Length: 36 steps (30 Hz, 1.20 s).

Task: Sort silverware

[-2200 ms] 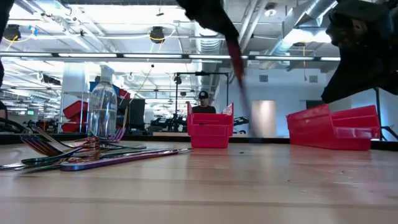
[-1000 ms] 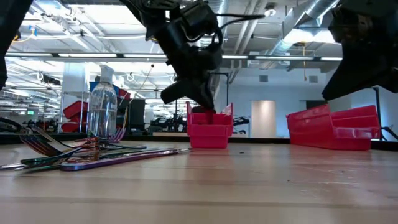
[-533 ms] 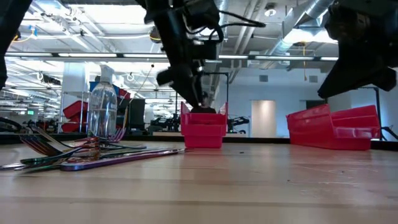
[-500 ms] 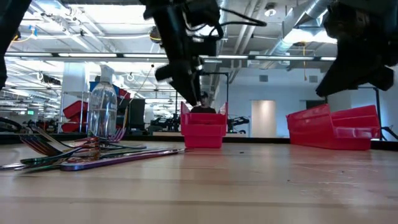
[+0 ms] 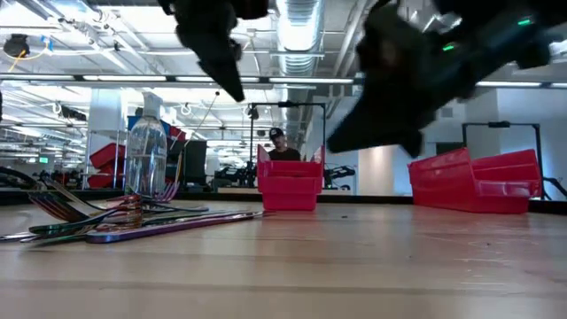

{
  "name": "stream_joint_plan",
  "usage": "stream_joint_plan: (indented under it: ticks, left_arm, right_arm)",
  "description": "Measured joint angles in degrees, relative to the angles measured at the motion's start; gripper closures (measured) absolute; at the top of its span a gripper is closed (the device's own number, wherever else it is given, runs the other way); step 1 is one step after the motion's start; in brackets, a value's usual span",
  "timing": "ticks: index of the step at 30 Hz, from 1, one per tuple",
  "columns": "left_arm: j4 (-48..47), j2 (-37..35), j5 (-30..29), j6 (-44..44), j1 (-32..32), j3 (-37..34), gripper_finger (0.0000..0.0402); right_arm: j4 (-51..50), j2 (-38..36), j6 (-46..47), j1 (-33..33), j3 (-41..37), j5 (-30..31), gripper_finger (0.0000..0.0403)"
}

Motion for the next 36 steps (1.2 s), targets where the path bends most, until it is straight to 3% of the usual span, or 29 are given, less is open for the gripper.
stream_joint_plan:
  ticks: [3, 11, 23, 30, 36]
  left_arm:
    - [6.5, -2.3, -0.8, -5.0, -2.2, -6.5, 0.0222]
    - [15.2, -2.5, -2.7, -14.3, -6.3, -17.1, 0.0222]
    - [15.2, -2.4, -4.5, -14.8, -7.6, -17.6, 0.0222]
    - [17.9, -2.4, -4.4, -12.4, -7.6, -17.6, 0.0222]
    - [23.4, -0.9, -4.3, -5.0, -7.6, -17.6, 0.0222]
  right_arm:
    - [-0.6, 5.5, -3.8, -2.4, 4.3, -4.5, 0.0403]
    - [-1.7, 14.7, -9.3, -5.8, 15.3, -5.0, 0.0403]
    - [-7.6, 21.0, -9.9, -7.4, 21.2, -6.6, 0.0403]
    - [-14.5, 20.5, -9.9, -3.9, 21.5, -5.4, 0.0403]
    - [-17.9, 20.1, -5.9, 0.1, 20.8, -5.5, 0.0403]
